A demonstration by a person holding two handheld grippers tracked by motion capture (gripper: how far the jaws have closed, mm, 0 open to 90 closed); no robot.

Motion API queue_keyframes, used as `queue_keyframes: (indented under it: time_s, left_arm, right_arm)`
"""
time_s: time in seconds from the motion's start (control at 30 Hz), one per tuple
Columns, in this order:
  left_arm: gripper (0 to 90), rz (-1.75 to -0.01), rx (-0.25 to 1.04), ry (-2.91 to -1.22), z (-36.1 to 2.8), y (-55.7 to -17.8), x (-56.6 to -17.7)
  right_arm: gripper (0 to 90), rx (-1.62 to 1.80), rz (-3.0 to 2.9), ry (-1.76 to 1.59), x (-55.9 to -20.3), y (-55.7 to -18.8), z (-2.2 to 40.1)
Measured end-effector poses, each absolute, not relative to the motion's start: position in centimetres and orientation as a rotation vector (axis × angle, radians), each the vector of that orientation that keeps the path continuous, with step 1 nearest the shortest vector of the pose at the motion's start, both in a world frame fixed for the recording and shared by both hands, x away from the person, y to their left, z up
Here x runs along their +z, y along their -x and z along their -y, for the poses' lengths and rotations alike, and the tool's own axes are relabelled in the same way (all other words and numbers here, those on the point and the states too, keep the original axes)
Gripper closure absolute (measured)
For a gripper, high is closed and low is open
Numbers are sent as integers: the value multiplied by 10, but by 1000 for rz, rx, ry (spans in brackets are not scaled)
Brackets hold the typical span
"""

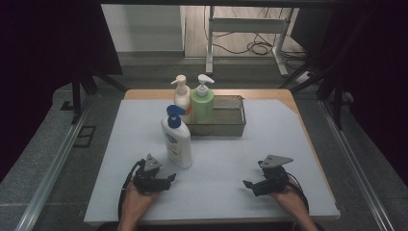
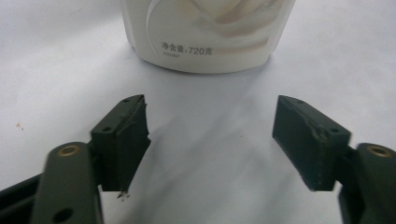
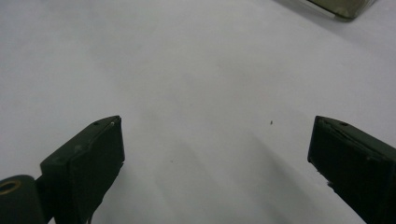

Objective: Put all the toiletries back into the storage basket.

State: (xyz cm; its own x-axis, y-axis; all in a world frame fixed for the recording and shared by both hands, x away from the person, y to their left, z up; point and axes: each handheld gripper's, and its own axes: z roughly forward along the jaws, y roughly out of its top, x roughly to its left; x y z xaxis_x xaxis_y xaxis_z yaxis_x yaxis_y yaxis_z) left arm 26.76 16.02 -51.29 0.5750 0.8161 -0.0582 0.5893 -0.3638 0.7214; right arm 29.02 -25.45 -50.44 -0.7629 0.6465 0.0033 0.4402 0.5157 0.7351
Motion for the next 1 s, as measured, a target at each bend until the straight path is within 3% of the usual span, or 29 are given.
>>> queue_keyframes:
  time_s: [0.37,1.0]
  left_arm:
    - [146,-1124,398,-2119,-154,-269,-520]
    - [129,-1123,404,-2146,-152,-269,-523]
  right_arm:
    - [7,1151,-2488,-867,-492,-291,249]
    - [0,1206,-2536,-815,-474,-297,227]
